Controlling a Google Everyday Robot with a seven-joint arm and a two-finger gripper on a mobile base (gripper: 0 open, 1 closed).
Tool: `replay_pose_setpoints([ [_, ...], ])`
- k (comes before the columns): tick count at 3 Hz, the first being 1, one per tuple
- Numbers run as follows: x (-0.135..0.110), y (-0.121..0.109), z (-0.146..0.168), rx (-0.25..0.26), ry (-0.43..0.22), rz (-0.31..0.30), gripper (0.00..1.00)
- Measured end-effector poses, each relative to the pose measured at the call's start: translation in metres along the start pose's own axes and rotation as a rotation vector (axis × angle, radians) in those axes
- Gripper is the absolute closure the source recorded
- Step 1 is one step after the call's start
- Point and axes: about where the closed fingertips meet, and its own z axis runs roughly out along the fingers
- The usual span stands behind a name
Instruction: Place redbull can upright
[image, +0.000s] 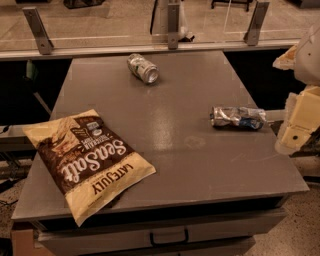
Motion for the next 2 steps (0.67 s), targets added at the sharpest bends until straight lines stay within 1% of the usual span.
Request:
replay_pose_setpoints([
  [1,-0.001,-0.001,0.000,0.007,-0.008,0.000,0.00],
  [2,-0.006,-0.010,0.021,0.004,-0.021,-0.005,0.00],
])
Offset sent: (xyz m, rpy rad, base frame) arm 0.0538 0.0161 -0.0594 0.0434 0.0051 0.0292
